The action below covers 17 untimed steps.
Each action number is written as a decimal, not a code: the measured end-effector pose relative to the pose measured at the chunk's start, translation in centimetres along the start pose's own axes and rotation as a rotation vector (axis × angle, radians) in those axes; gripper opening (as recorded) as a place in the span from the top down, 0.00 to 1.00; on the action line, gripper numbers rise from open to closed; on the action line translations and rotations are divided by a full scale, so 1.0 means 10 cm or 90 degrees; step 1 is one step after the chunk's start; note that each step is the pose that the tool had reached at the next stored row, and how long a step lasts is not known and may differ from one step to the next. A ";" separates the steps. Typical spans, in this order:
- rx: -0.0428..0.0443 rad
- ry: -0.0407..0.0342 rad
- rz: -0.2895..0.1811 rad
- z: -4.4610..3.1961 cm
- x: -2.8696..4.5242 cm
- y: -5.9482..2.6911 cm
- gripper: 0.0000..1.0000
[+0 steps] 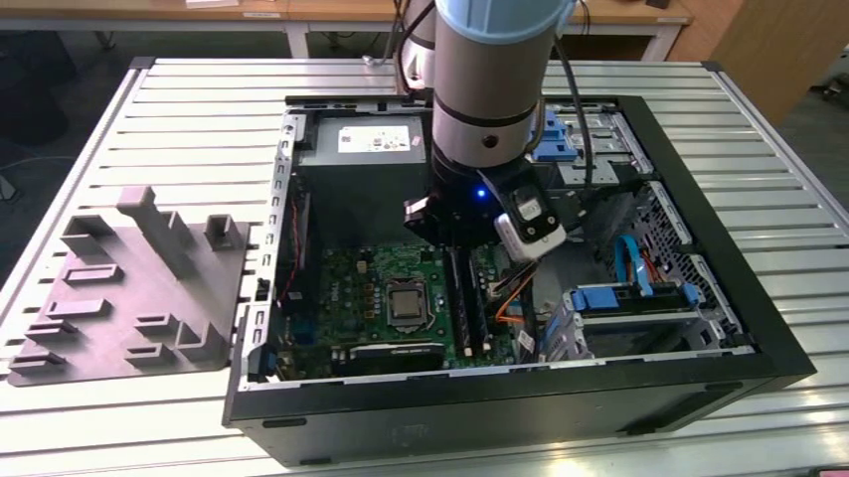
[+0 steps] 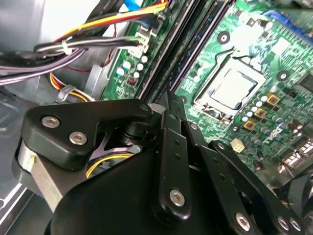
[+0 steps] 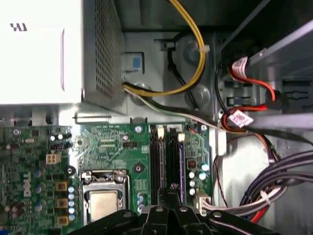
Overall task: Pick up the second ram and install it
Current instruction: 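Press down the second ram until it locks into place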
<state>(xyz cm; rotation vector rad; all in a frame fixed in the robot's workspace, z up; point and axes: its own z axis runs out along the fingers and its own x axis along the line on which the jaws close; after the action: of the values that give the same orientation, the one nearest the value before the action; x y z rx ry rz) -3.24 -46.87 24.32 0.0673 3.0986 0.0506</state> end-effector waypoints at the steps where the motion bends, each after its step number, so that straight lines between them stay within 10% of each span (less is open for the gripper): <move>1: -0.0001 0.0000 0.000 0.002 0.001 0.016 0.90; 17: -0.0001 0.0000 0.000 0.060 0.026 0.206 0.90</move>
<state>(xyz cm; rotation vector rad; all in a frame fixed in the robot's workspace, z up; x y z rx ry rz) -3.39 -44.79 23.78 0.0671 3.0986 0.0508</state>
